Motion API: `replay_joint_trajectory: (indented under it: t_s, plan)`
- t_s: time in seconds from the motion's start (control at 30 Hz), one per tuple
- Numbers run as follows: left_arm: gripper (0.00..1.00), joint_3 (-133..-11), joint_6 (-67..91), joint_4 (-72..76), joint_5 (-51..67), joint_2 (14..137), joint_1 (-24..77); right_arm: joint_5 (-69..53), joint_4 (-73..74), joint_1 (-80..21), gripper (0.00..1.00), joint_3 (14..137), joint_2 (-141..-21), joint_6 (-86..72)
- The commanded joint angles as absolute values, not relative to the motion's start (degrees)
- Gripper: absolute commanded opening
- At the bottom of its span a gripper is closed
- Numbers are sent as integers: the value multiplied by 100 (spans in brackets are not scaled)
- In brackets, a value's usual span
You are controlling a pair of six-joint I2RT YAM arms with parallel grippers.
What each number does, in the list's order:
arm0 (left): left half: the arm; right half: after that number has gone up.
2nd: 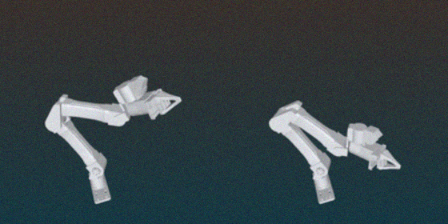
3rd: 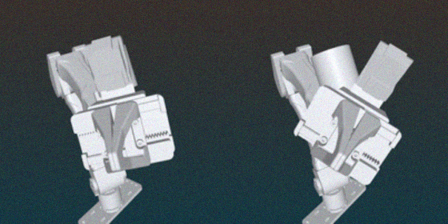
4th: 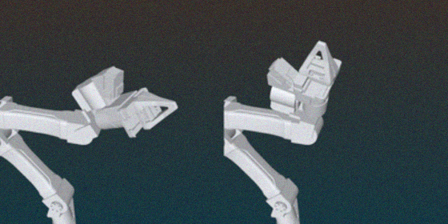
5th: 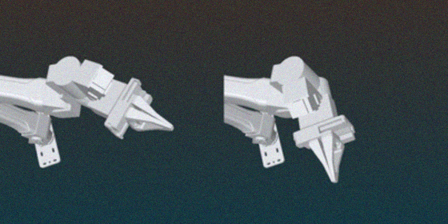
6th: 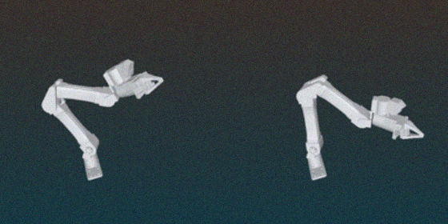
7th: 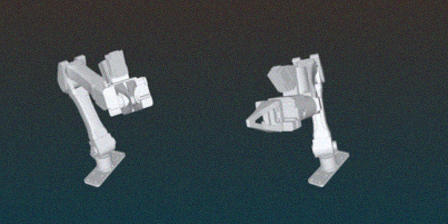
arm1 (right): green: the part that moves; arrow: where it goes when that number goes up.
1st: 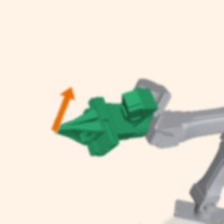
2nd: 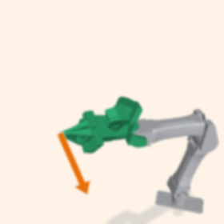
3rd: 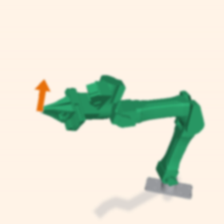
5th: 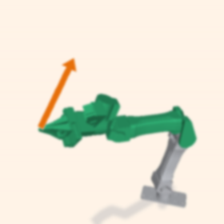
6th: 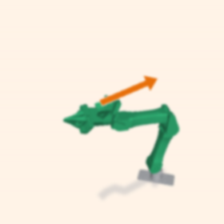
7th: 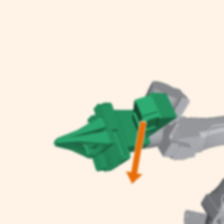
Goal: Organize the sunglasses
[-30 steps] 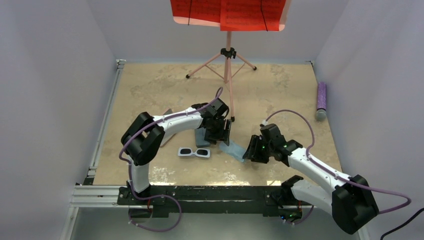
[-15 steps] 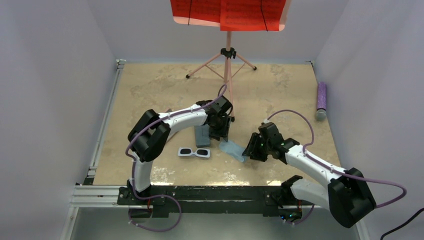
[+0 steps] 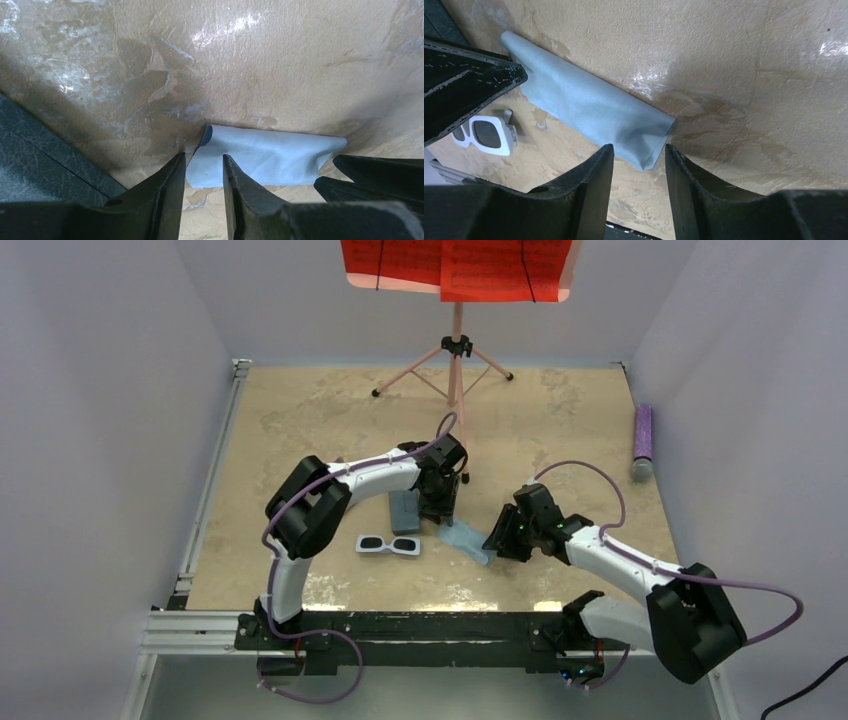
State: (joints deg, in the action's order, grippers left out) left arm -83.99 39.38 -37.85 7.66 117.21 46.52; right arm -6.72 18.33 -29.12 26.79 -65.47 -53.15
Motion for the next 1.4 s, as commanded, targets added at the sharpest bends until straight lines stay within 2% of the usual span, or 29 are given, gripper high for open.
replay_joint_trajectory:
  t_s: [0.0, 0.33, 0.43, 0.53, 0.8, 1.0, 1.37]
  plan:
    - [35, -8522, 3929, -3841, 772, 11829, 4632, -539, 1643, -2883, 46, 2761, -6583, -5427]
    - [26, -8353, 4033, -3634, 1045, 11896, 4820, -506, 1632, -2885, 44, 2701, -6648, -5381]
    - [16, -8363, 4046, -3663, 1037, 11920, 4834, -501, 1663, -2884, 45, 2694, -6620, -5373]
    - [0, -8336, 4081, -3692, 963, 11886, 4834, -431, 1774, -2883, 44, 2669, -6519, -5361]
    - [0, -7914, 4315, -3361, 837, 11371, 4834, -318, 1910, -2890, 44, 2480, -6185, -5484]
    - [0, -7681, 4625, -3259, 747, 11115, 4834, -382, 1780, -2900, 43, 2560, -6458, -5442]
    - [0, -7287, 4909, -2915, 853, 10930, 4834, 194, 2135, -3442, 31, 3014, -7150, -5554]
